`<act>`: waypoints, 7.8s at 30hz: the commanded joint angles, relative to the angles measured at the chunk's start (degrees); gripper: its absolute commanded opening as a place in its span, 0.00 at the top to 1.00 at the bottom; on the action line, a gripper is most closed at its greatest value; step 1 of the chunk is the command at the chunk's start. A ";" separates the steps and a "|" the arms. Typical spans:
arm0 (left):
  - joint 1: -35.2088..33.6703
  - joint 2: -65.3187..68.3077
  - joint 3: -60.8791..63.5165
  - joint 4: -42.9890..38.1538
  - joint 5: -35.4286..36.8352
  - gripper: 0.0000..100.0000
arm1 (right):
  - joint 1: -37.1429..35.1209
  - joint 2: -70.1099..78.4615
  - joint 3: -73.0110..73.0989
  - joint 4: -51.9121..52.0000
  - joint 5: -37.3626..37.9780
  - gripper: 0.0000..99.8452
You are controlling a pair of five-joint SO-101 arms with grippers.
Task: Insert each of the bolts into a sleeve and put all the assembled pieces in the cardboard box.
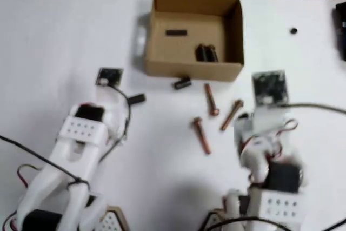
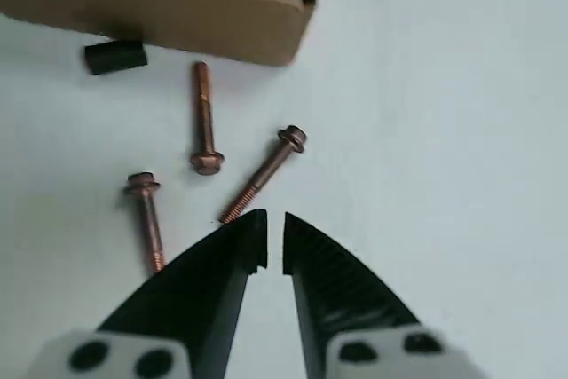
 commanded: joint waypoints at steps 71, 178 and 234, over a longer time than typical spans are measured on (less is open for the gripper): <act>-38.42 -75.16 35.65 4.57 -9.67 0.98 | -42.86 111.96 -98.64 18.95 51.69 0.72; 32.79 37.01 -45.76 1.41 43.69 0.77 | -0.48 48.04 -63.21 26.51 10.90 0.98; 30.07 55.47 -48.92 -8.44 45.63 0.99 | -0.84 48.04 -58.02 24.48 10.99 0.98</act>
